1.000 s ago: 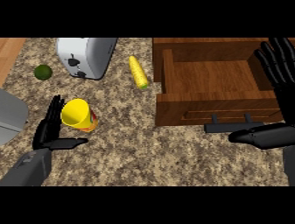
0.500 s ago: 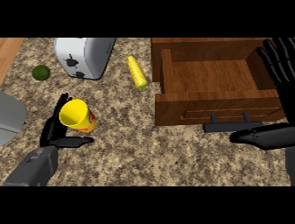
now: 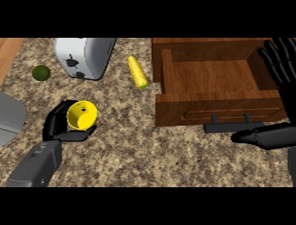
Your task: Pick up the cup, place it into the drawer and close the drawer
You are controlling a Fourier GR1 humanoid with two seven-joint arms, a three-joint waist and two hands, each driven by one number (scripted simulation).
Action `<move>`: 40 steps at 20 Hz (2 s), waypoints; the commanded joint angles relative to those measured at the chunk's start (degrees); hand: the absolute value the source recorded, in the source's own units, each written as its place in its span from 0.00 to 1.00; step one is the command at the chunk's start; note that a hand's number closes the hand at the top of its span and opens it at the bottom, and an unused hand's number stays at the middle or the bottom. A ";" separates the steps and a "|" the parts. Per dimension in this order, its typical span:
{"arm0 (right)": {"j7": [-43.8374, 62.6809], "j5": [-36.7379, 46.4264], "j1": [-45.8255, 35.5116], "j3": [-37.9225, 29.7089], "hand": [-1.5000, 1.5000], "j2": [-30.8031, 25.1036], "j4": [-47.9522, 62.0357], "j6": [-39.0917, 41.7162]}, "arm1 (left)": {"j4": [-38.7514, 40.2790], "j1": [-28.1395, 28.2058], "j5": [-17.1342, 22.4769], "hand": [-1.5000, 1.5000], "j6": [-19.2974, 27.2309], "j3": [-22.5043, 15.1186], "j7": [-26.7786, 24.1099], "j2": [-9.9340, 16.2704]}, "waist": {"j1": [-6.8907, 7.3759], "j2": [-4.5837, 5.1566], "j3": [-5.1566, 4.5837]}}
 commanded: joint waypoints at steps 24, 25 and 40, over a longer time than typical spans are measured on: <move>0.22 -0.79 2.58 -3.59 0.00 -1.55 -0.18 0.03 | -26.50 -11.29 2.86 1.00 1.25 -5.88 14.57 -11.43 | 3.20 -1.72 0.38; 0.04 -1.01 2.75 -3.41 0.00 -1.54 -0.53 0.41 | -27.69 -12.83 3.60 1.00 0.91 -5.41 16.76 -10.03 | 2.86 -1.51 0.35; -2.62 0.98 0.14 -1.53 0.00 0.44 2.18 -0.80 | -24.88 -37.46 10.90 1.00 24.69 -20.09 41.41 -12.74 | -0.01 -0.68 0.34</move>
